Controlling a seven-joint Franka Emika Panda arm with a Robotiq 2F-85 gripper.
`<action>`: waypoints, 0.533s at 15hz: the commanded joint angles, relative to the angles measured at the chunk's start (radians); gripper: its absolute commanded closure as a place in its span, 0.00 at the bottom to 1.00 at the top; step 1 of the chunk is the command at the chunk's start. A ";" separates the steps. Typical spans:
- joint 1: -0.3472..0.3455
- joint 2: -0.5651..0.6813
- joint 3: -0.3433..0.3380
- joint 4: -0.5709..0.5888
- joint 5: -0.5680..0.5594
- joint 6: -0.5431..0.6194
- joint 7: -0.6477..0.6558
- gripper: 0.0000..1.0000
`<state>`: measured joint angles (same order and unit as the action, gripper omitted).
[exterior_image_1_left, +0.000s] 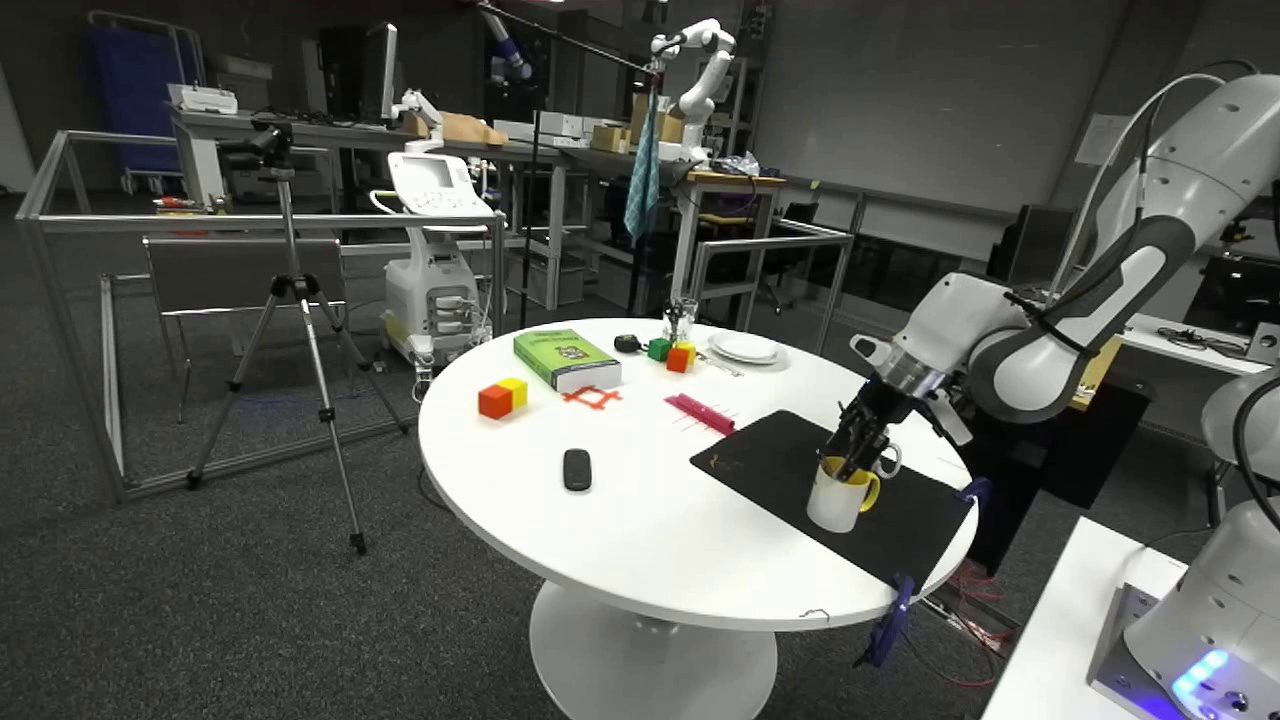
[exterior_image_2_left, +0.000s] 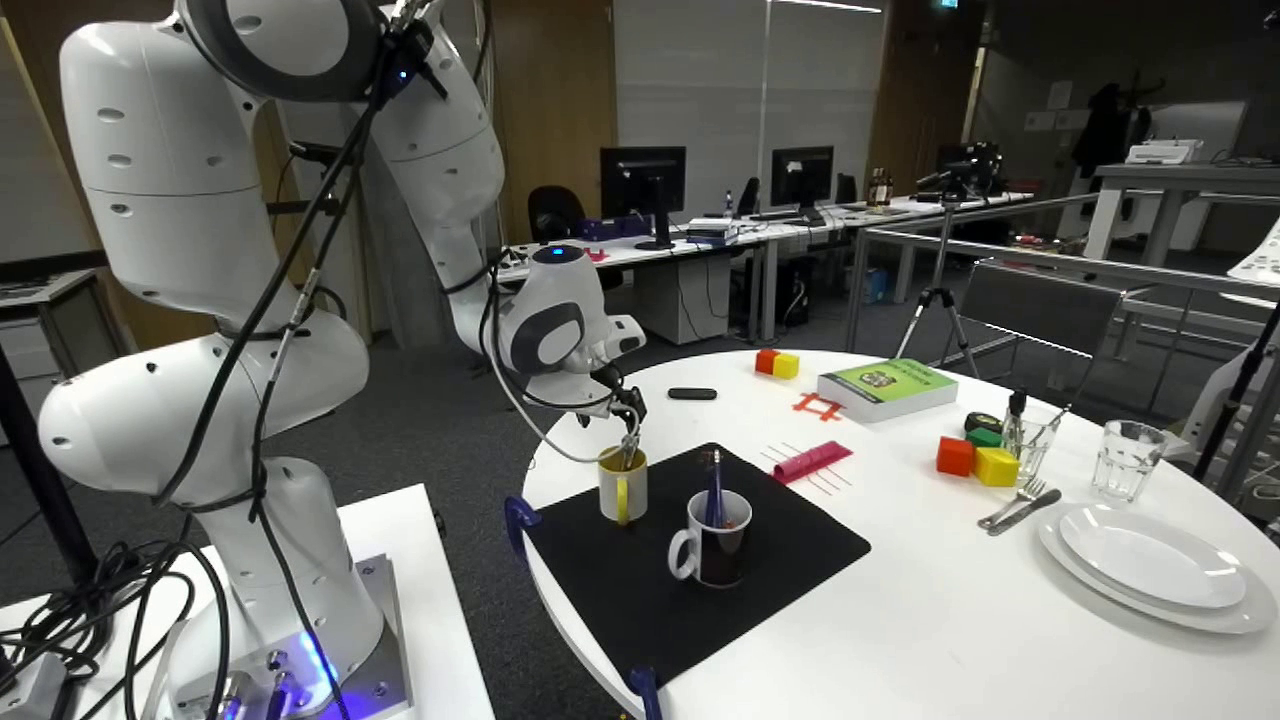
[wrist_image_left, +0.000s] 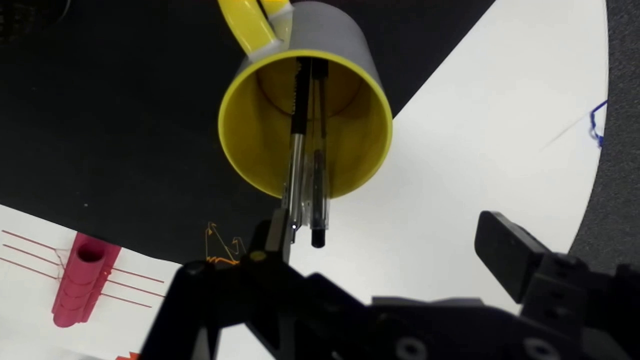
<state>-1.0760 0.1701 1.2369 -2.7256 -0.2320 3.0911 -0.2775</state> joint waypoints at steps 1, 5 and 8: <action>-0.019 0.036 0.011 0.034 -0.013 -0.048 -0.038 0.00; -0.014 0.039 0.010 0.045 -0.010 -0.069 -0.048 0.00; -0.011 0.042 0.011 0.046 -0.009 -0.080 -0.050 0.00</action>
<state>-1.0741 0.1714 1.2371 -2.7048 -0.2320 3.0496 -0.2970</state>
